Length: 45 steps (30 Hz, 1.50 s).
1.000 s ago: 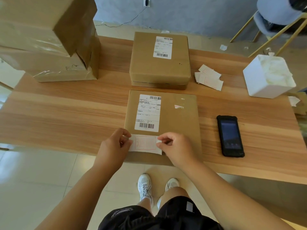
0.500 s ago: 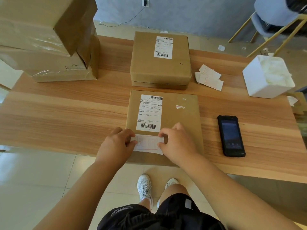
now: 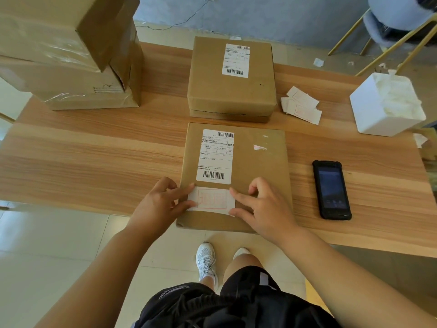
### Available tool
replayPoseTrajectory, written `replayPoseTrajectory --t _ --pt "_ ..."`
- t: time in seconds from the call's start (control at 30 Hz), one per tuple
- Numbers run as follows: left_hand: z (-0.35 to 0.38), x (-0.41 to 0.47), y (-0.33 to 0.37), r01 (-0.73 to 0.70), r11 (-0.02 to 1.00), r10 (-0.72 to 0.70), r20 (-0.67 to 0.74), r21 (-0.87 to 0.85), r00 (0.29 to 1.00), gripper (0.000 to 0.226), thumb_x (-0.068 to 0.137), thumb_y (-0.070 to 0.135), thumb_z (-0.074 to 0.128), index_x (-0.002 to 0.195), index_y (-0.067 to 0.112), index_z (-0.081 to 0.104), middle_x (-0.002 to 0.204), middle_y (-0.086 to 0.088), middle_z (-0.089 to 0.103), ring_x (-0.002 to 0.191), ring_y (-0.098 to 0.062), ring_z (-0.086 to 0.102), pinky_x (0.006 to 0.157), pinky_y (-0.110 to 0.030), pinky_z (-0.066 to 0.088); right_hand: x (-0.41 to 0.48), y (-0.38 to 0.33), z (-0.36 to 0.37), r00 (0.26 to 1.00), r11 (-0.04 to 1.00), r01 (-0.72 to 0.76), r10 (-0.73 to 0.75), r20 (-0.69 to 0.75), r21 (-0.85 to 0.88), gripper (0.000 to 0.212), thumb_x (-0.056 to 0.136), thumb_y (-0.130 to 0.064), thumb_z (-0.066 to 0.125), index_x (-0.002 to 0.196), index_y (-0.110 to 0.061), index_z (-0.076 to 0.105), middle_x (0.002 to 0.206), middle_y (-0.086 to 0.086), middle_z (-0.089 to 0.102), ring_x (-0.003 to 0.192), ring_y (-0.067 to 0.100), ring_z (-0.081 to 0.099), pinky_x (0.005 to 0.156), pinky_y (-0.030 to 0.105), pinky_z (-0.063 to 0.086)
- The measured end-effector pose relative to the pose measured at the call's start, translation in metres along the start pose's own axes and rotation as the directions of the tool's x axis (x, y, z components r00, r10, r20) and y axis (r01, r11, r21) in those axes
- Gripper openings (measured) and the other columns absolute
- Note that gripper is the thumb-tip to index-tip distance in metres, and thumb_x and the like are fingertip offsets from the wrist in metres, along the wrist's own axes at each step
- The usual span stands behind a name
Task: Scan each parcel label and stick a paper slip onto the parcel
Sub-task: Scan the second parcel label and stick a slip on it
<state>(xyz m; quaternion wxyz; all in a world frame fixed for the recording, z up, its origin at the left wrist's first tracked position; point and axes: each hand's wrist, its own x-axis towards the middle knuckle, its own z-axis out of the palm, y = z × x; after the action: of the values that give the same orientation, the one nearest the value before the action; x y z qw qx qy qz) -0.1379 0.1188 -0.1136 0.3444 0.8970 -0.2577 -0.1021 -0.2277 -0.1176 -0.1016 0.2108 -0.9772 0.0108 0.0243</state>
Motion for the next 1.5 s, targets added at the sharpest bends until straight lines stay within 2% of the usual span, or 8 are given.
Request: replayPoseTrajectory --t 0.27,0.37,0.53,0.67,0.83,1.07,1.3,1.5 --pt "-0.010 0.018 -0.006 0.158 0.982 -0.166 -0.080 -0.100 0.983 0.005 0.079 0.032 0.069 0.081 0.027 0.070 0.085 0.014 0.058 0.071 -0.003 0.058 0.060 -0.015 0.042 0.011 0.029 -0.019 0.983 0.951 -0.175 0.185 -0.018 0.256 0.015 0.084 -0.035 0.069 0.091 -0.023 0.073 0.089 -0.016 0.051 0.075 0.001 0.049 0.064 0.012 0.036" --pt "-0.010 0.039 -0.004 0.275 0.949 -0.292 -0.107 -0.153 0.950 0.007 0.083 0.042 0.062 0.082 0.035 0.063 0.089 0.016 0.059 0.075 -0.002 0.057 0.059 -0.015 0.039 0.031 0.048 -0.034 0.938 0.907 -0.285 0.330 -0.104 0.312 0.010 0.086 -0.037 0.066 0.091 -0.029 0.067 0.092 -0.016 0.053 0.080 0.001 0.053 0.071 0.022 0.044" --pt "0.003 0.088 0.001 0.489 0.845 -0.509 -0.044 -0.218 0.860 0.046 0.085 0.055 0.052 0.118 0.023 0.054 0.106 0.003 0.058 0.086 -0.010 0.056 0.062 -0.023 0.041 0.075 0.074 -0.052 0.798 0.785 -0.579 0.601 -0.044 0.221 0.054 0.086 -0.056 0.055 0.129 -0.023 0.047 0.124 0.000 0.045 0.110 0.021 0.051 0.089 0.044 0.049" --pt "0.014 0.115 0.005 0.632 0.726 -0.635 0.087 -0.272 0.767 0.060 0.089 0.059 0.039 0.133 0.019 0.046 0.128 -0.007 0.056 0.111 -0.026 0.054 0.088 -0.039 0.045 0.102 0.087 -0.057 0.728 0.707 -0.685 0.670 0.143 0.175 0.079 0.089 -0.064 0.041 0.146 -0.012 0.026 0.144 0.011 0.037 0.125 0.031 0.045 0.094 0.042 0.044" --pt "0.017 0.120 0.013 0.655 0.693 -0.659 0.104 -0.302 0.745 0.049 0.094 0.052 0.036 0.125 0.019 0.056 0.104 0.002 0.062 0.091 -0.018 0.056 0.080 -0.034 0.042 0.115 0.097 -0.056 0.647 0.636 -0.754 0.677 0.352 0.163 0.079 0.089 -0.069 0.029 0.141 -0.011 0.036 0.130 0.008 0.053 0.105 0.026 0.055 0.086 0.039 0.048" --pt "0.007 0.099 0.020 0.622 0.660 -0.672 0.039 -0.421 0.739 0.037 0.094 0.045 0.042 0.117 0.022 0.059 0.101 0.004 0.067 0.092 -0.017 0.061 0.081 -0.037 0.049 0.126 0.099 -0.058 0.752 0.673 -0.659 0.597 0.279 0.335 0.059 0.090 -0.064 0.039 0.127 -0.019 0.052 0.120 0.002 0.061 0.104 0.023 0.059 0.089 0.044 0.051" --pt "-0.051 0.045 0.026 0.346 0.602 -0.679 -0.233 -0.720 0.696 0.016 0.090 0.039 0.054 0.094 0.053 0.060 0.093 0.028 0.068 0.086 0.007 0.063 0.072 -0.026 0.047 0.157 0.029 -0.085 0.953 0.811 -0.261 0.303 0.007 0.524 0.054 0.079 -0.070 0.046 0.120 -0.036 0.054 0.107 -0.022 0.063 0.103 0.004 0.058 0.082 0.028 0.046" --pt "-0.122 -0.030 0.000 0.103 0.640 -0.642 -0.458 -0.761 0.615 0.028 0.092 0.019 0.053 0.120 0.022 0.056 0.111 0.004 0.068 0.100 -0.007 0.064 0.076 -0.022 0.053 0.186 -0.082 -0.077 0.998 0.769 -0.006 0.044 -0.044 0.639 0.058 0.075 -0.068 0.054 0.125 -0.039 0.051 0.109 -0.023 0.064 0.102 -0.002 0.060 0.081 0.025 0.052"
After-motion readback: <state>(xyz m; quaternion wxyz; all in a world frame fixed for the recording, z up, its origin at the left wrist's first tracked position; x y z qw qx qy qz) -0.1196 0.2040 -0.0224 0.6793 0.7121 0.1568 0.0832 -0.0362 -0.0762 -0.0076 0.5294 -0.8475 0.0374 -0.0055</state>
